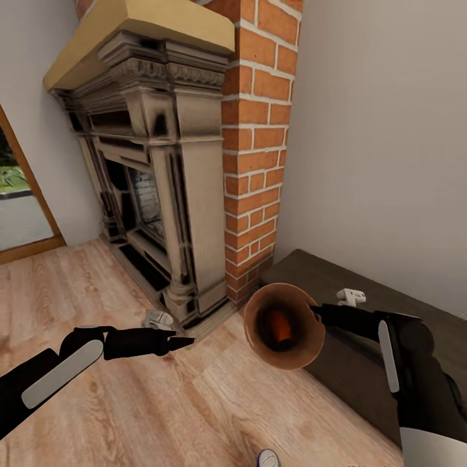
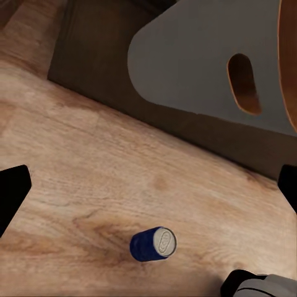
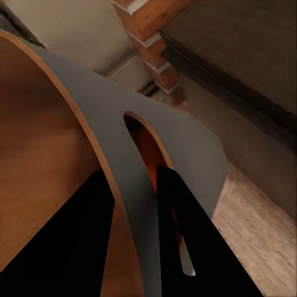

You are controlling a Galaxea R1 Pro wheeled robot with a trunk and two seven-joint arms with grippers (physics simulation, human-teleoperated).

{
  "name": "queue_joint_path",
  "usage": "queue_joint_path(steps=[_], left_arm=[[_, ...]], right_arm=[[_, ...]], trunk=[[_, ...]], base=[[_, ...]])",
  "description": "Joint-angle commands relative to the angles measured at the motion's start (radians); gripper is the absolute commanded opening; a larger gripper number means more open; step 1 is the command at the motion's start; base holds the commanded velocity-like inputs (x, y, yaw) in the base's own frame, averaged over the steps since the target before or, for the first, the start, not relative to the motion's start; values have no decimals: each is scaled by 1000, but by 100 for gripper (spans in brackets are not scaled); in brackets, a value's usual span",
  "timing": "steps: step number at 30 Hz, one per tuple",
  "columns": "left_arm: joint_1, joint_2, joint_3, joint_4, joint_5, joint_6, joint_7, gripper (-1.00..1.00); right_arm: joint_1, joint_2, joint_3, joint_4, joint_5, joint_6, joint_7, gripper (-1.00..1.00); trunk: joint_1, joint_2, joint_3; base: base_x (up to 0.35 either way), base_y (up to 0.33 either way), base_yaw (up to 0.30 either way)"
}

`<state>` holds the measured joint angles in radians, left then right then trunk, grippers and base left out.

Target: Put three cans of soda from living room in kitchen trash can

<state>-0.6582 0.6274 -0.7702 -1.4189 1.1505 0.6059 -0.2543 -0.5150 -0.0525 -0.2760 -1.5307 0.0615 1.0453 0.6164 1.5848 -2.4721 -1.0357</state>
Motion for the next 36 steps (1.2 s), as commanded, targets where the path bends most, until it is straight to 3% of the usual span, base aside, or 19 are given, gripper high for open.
queue_joint_path(steps=[1, 36], left_arm=[[0, 0, 0, 0, 0, 0, 0, 100], [0, 0, 0, -1, 0, 1, 0, 100]], right_arm=[[0, -1, 1, 0, -9, 2, 0, -100], [0, -1, 3, -1, -8, 2, 1, -100]], trunk=[[0, 0, 1], [0, 0, 37]], base=[[0, 83, -151], [0, 2, -210]])
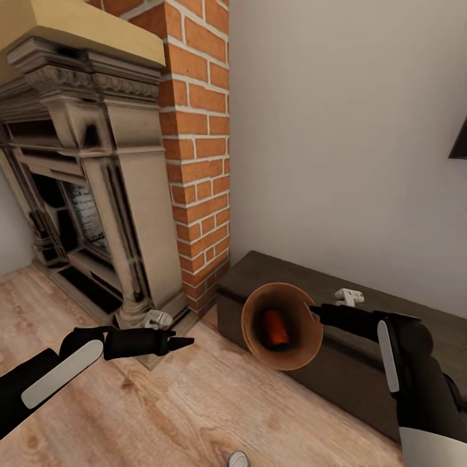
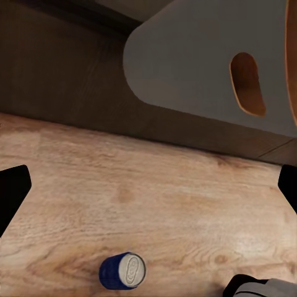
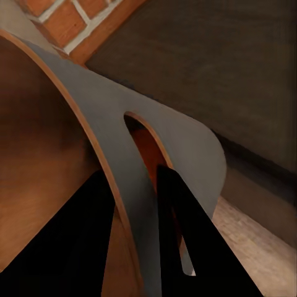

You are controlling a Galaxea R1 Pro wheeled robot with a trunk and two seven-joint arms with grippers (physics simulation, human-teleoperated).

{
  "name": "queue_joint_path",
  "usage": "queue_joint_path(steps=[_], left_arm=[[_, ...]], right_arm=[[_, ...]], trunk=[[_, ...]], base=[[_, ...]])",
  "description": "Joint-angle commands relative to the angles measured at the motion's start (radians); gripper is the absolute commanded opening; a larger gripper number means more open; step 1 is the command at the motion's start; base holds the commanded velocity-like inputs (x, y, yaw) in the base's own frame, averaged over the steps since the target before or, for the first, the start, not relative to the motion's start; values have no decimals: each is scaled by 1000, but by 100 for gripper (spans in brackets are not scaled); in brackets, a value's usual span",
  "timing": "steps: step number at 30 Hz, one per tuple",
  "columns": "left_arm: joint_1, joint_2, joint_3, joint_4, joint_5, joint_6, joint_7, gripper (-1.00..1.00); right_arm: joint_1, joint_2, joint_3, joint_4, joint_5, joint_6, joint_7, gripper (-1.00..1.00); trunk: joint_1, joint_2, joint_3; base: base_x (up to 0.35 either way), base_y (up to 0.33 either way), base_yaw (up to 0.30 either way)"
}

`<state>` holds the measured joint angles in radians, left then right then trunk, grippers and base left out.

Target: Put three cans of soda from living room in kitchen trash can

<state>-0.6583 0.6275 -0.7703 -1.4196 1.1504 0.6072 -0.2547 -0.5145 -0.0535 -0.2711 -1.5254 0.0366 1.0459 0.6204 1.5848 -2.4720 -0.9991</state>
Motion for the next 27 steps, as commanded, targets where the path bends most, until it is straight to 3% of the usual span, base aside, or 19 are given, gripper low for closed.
queue_joint_path(steps=[1, 15, 27], left_arm=[[0, 0, 0, 0, 0, 0, 0, 100], [0, 1, 0, -1, 0, -1, 0, 100], [0, 1, 0, -1, 0, 0, 0, 100]], right_arm=[[-1, 0, -2, -6, 17, 1, -3, -100], [-1, 0, -2, -6, 17, 1, -4, -100], [-1, 1, -2, -7, 17, 1, -4, -100]], trunk=[[0, 0, 0], [0, 0, 6], [0, 0, 20]], base=[[0, 75, -36], [0, 268, -63], [0, 39, -192]])
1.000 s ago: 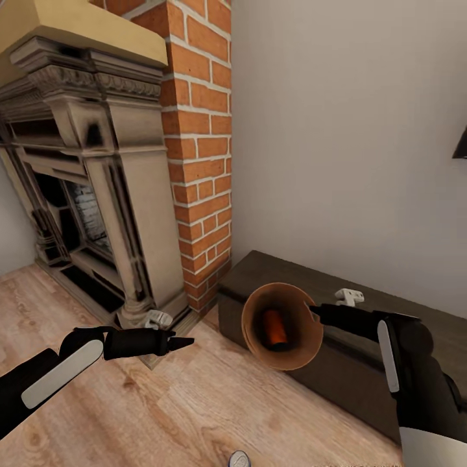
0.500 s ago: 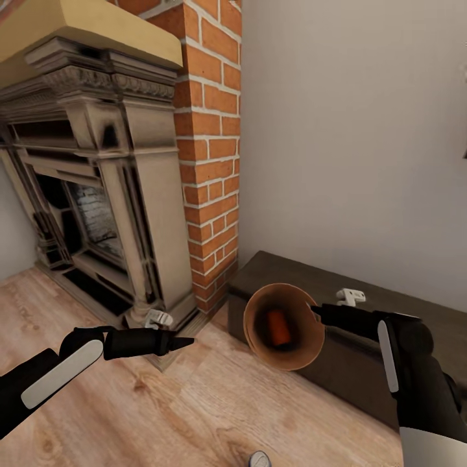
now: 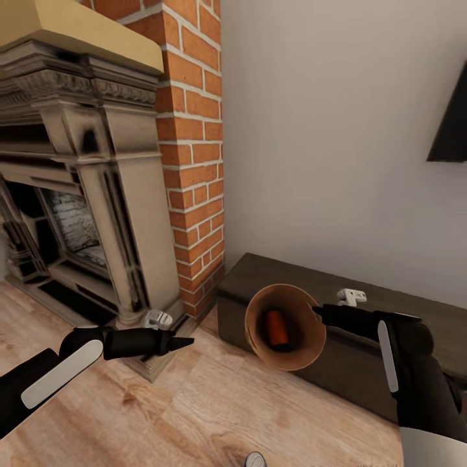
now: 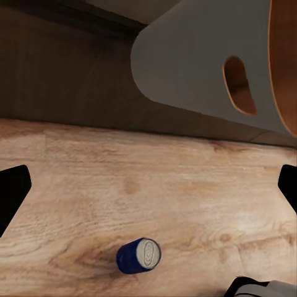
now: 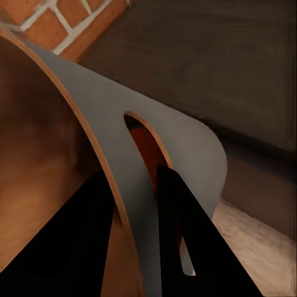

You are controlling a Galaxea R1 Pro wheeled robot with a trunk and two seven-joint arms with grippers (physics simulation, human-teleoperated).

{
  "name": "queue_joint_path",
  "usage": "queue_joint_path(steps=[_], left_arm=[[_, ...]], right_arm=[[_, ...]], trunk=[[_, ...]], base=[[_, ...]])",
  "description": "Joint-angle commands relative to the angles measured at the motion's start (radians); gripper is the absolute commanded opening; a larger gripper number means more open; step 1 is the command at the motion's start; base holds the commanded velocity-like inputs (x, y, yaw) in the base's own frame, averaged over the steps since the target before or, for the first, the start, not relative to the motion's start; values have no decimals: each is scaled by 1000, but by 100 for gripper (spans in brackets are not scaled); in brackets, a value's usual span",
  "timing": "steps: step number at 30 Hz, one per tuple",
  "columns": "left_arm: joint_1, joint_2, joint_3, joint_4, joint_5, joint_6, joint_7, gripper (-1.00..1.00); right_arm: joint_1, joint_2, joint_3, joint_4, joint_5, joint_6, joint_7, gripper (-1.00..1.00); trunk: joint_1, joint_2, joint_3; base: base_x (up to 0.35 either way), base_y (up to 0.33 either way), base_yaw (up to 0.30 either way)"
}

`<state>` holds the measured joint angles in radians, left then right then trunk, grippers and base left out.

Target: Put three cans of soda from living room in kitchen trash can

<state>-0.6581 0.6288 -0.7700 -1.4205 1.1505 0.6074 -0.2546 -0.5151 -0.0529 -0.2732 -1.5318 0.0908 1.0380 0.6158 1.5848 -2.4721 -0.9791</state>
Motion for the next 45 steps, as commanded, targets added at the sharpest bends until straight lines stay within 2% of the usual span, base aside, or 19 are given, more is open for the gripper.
queue_joint_path(steps=[1, 22, 27, 30, 33, 45], left_arm=[[0, 0, 0, 0, 0, 0, 0, 100], [0, -3, 0, -1, -2, 0, 0, 100], [0, -3, 0, 0, -2, 0, 1, 100], [0, -4, 0, 0, -2, 0, 1, 100], [0, -4, 0, 0, -2, 0, 1, 100], [0, -6, 0, 0, -2, 0, 1, 100]], right_arm=[[0, 0, 0, -1, -37, 9, 1, -100], [0, 1, 2, 1, -31, 9, 0, -100], [0, 3, 2, 48, -25, 9, -14, -100], [0, 3, 2, 100, 16, 9, -21, -100], [0, 4, 3, 102, 48, 9, -22, -100], [1, 15, 2, 116, 58, 9, -28, -100]], trunk=[[0, 0, 1], [0, 0, 27], [0, 0, 33], [0, 0, 36], [0, 0, 40], [0, 0, 54]], base=[[0, 1, -193], [0, 0, -193], [0, 0, -194], [0, 0, -196], [0, 0, -197], [0, 0, -198]])
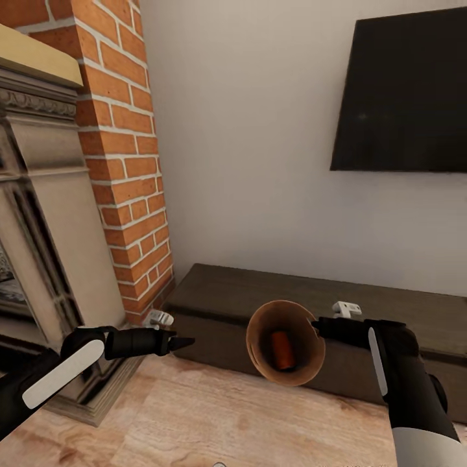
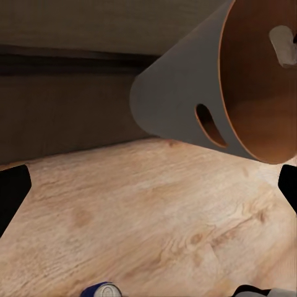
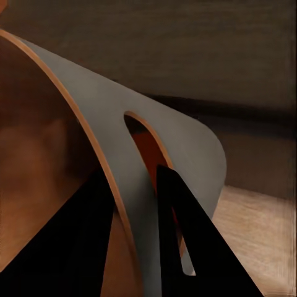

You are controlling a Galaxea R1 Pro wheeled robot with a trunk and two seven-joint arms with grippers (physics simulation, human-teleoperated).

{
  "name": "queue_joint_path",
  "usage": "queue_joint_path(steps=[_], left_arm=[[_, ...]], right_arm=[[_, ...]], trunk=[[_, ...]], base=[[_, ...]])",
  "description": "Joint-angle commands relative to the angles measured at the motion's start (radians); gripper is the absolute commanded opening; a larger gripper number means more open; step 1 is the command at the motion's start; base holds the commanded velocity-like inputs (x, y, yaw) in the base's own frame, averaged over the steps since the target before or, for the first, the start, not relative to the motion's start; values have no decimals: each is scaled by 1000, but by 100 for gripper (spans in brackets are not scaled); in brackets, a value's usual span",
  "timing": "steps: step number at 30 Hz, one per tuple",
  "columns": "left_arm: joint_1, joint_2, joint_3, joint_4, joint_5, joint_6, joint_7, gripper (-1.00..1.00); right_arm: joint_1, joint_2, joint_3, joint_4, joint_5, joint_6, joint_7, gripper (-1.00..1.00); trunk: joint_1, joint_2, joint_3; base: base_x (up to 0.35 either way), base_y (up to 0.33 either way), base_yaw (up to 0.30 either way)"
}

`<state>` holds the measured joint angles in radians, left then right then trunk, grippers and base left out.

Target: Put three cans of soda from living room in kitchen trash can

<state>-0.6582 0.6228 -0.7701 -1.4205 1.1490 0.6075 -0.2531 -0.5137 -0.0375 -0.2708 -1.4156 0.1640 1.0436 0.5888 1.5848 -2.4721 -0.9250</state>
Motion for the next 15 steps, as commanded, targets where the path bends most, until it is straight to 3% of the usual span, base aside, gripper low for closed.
queue_joint_path(steps=[1, 7, 11, 15], left_arm=[[0, 0, 0, 0, 0, 0, 0, 100], [0, 0, 0, 0, 0, 0, 0, 100], [0, 0, 0, 0, 0, 0, 0, 100], [0, -1, 0, 0, 0, 0, 0, 100]], right_arm=[[0, 0, 0, 0, -15, 4, -1, -100], [0, 12, 1, 0, -14, 4, -4, -100], [0, 47, 0, 0, 40, 4, -4, -100], [0, 52, -1, 0, 52, 4, -3, -100]], trunk=[[0, 0, 1], [0, 0, 9], [0, 0, 13], [0, 0, 18]], base=[[0, 0, -198], [0, 0, -198], [0, 0, -198], [0, 0, -198]])
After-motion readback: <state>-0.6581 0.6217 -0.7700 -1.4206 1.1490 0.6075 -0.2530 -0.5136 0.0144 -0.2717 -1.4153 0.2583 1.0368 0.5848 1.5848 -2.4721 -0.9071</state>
